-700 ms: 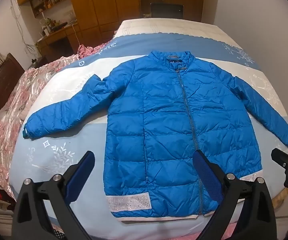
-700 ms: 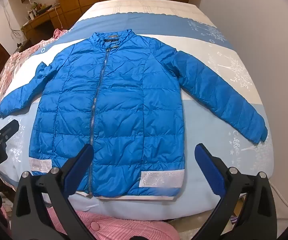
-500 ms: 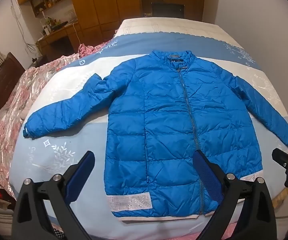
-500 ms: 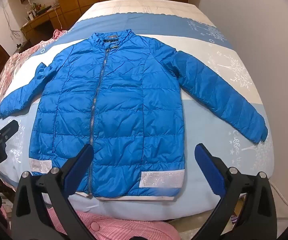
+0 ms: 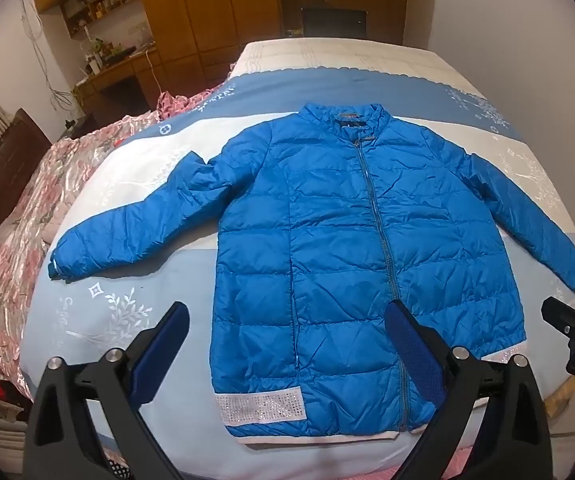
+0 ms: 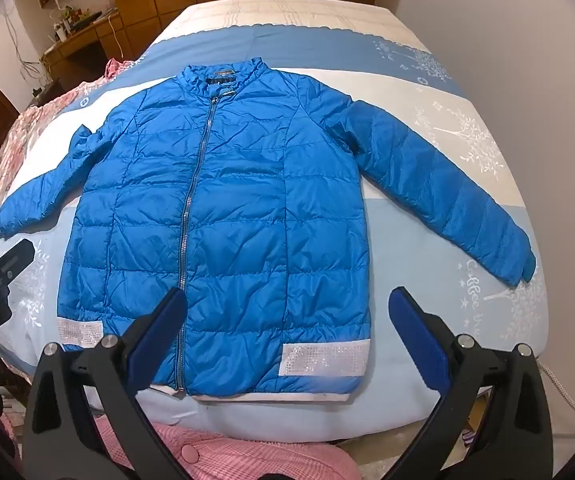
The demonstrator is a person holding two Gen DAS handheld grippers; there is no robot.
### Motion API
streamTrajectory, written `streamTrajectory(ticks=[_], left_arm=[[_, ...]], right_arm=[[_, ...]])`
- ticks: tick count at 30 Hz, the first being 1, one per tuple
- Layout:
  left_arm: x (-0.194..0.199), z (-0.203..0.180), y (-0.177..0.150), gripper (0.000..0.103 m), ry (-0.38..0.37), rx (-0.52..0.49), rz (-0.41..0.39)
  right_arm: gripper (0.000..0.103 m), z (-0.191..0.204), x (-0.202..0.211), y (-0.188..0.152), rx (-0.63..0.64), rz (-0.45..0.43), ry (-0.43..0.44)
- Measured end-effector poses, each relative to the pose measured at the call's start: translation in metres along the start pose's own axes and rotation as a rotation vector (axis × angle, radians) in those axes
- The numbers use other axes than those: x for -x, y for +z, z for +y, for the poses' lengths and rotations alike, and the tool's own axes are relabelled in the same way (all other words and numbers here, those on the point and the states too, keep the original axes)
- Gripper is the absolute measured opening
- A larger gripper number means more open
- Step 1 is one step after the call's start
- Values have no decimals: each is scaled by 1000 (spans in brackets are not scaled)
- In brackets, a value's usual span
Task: Fold large clothes
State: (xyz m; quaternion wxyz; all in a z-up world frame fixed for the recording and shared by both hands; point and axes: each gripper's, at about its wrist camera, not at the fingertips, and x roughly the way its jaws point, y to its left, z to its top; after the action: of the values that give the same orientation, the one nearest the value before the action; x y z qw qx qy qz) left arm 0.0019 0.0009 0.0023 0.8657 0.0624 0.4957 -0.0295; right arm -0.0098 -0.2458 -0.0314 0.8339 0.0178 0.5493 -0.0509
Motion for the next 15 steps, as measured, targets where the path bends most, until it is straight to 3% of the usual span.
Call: streamTrajectory(ticks=[15], left_arm=[[1, 0, 0, 98, 4, -2, -7]], right_arm=[[100, -1, -1, -1, -1, 0, 3]])
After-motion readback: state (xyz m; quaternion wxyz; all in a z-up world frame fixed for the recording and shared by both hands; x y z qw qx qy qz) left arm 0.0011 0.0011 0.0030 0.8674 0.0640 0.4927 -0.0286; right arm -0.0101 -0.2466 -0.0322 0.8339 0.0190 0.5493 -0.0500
